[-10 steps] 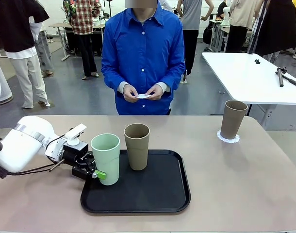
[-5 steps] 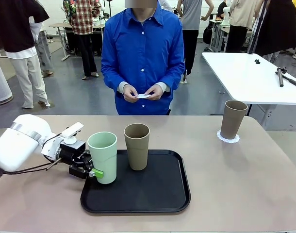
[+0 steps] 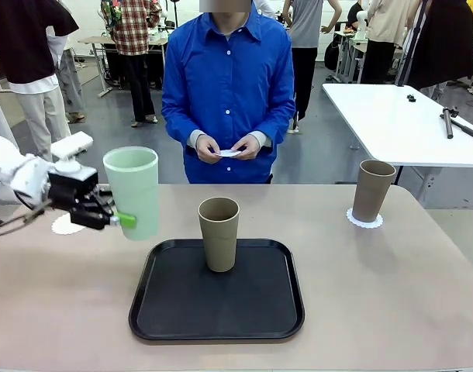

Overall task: Place coasters on the table and set cups on them.
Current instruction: Take one Reusable plastic cup from the Flat Tray and place it on a coaster set by the human.

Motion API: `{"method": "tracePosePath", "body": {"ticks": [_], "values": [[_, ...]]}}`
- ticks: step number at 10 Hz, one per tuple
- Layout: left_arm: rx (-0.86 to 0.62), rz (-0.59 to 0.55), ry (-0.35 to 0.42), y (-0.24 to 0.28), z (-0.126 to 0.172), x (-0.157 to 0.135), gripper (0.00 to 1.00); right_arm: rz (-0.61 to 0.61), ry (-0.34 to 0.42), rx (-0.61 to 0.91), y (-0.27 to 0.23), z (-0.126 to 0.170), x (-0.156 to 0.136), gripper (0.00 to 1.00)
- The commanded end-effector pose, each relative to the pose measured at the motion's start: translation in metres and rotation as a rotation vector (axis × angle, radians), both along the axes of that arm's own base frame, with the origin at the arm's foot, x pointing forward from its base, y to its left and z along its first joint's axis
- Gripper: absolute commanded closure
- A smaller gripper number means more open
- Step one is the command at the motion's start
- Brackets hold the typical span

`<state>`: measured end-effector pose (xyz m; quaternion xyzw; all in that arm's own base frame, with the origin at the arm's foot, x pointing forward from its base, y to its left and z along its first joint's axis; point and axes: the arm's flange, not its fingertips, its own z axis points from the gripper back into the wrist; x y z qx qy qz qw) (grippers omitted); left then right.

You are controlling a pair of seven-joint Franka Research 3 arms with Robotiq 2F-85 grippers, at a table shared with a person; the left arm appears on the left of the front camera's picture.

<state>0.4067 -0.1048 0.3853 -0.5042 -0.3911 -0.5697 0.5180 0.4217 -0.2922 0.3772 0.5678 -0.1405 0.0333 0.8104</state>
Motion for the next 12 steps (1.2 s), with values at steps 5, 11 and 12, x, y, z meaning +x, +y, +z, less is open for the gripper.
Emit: {"method": "tracePosePath", "body": {"ticks": [5, 11, 12], "values": [[0.011, 0.014, -0.029, -0.002, 0.055, -0.011, 0.31, 0.000, 0.003, -0.005, 0.000, 0.000, 0.000, 0.00], [0.015, 0.046, -0.060, 0.039, 0.035, 0.025, 0.16, 0.000, 0.003, -0.005, 0.000, 0.000, 0.000, 0.00], [0.019, 0.071, -0.071, 0.062, 0.030, 0.035, 0.16, 0.000, 0.003, -0.005, 0.000, 0.000, 0.000, 0.00]]}}
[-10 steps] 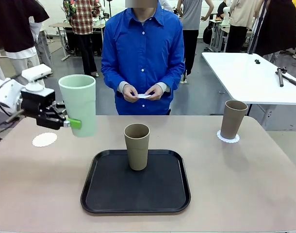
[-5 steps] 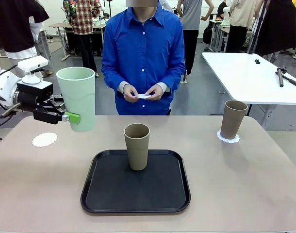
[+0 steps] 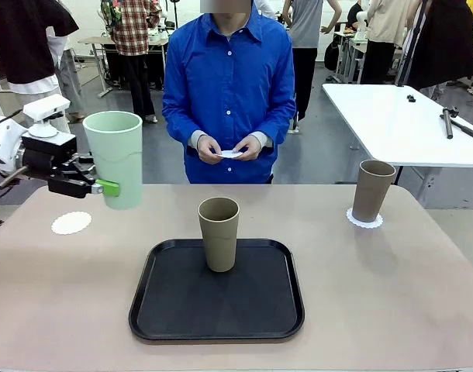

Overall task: Place coasters on the table and set cups on them.
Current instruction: Take one Reusable plastic cup from the Flat Tray and place it on a coaster set by the human.

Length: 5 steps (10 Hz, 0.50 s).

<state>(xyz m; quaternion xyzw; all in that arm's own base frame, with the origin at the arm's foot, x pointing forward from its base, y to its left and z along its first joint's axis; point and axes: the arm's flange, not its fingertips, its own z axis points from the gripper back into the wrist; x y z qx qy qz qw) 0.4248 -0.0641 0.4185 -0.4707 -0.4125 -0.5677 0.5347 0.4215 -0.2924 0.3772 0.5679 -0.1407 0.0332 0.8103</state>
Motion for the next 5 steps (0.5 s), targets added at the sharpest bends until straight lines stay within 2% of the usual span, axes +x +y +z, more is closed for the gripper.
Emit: {"method": "tracePosePath", "body": {"ticks": [1, 3, 5], "values": [[-0.001, 0.046, -0.029, 0.050, -0.007, 0.030, 0.16, 0.000, 0.004, -0.005, 0.000, 0.000, 0.000, 0.00], [-0.028, 0.137, -0.043, 0.102, -0.011, 0.042, 0.16, 0.000, 0.004, -0.005, 0.000, 0.000, 0.000, 0.00], [-0.045, 0.260, -0.021, 0.155, -0.015, 0.054, 0.16, 0.000, 0.004, -0.005, 0.000, 0.000, 0.000, 0.00]]}}
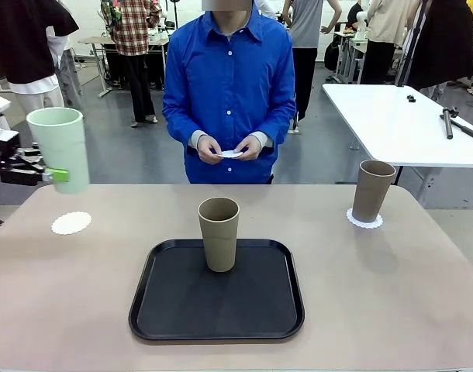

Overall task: Place coasters on the table and set cups on them.
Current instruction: Take one Reusable plastic cup from the Flat Tray and place it on a coaster set by the human.

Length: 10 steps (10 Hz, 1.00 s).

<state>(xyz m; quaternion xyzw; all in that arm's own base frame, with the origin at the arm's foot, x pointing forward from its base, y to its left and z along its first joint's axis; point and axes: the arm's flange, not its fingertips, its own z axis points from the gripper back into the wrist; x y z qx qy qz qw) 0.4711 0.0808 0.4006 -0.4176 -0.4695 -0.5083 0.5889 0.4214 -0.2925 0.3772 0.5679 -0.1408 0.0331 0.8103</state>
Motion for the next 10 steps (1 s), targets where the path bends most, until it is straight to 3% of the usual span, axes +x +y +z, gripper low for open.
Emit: {"method": "tracePosePath", "body": {"ticks": [1, 5, 10], "values": [[-0.046, 0.094, 0.004, 0.031, 0.002, 0.010, 0.16, 0.001, 0.004, -0.005, 0.000, 0.000, 0.000, 0.00], [-0.095, 0.327, 0.067, 0.083, -0.002, 0.025, 0.16, 0.001, 0.004, -0.005, 0.000, 0.000, 0.000, 0.00], [-0.073, 0.337, 0.064, 0.091, -0.008, 0.023, 0.16, 0.001, 0.004, -0.005, 0.000, 0.000, 0.000, 0.00]]}}
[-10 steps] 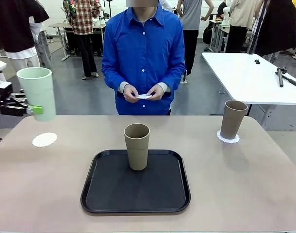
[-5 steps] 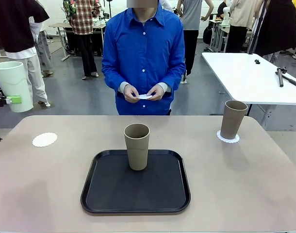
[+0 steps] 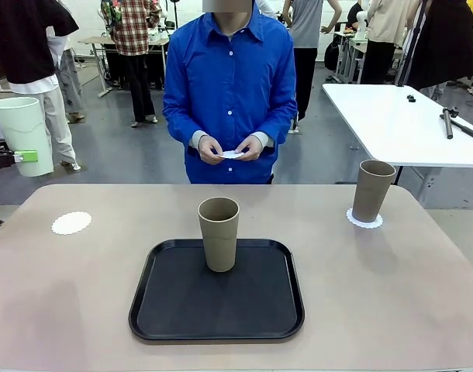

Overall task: Place coasters on the table and set cups on them.
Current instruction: Take one Reusable plastic cup from the Flat Tray and place it on a coaster set by the human.

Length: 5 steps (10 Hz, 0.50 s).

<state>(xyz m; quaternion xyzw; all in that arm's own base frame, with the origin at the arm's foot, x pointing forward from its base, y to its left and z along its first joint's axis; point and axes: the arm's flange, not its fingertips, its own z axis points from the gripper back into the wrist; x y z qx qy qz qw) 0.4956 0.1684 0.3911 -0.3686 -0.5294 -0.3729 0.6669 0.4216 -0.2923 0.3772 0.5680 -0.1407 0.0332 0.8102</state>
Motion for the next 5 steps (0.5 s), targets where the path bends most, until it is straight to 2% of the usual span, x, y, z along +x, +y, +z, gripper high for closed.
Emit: {"method": "tracePosePath", "body": {"ticks": [1, 4, 5], "values": [[-0.007, 0.001, -0.003, 0.003, 0.001, -0.002, 0.16, 0.000, 0.004, -0.005, 0.000, 0.000, 0.000, 0.00], [-0.001, 0.004, 0.002, 0.002, -0.001, -0.001, 0.16, 0.000, 0.004, -0.005, 0.000, 0.000, 0.000, 0.00], [-0.018, -0.084, 0.006, 0.004, -0.010, 0.012, 0.16, 0.000, 0.004, -0.005, 0.000, 0.000, 0.000, 0.00]]}}
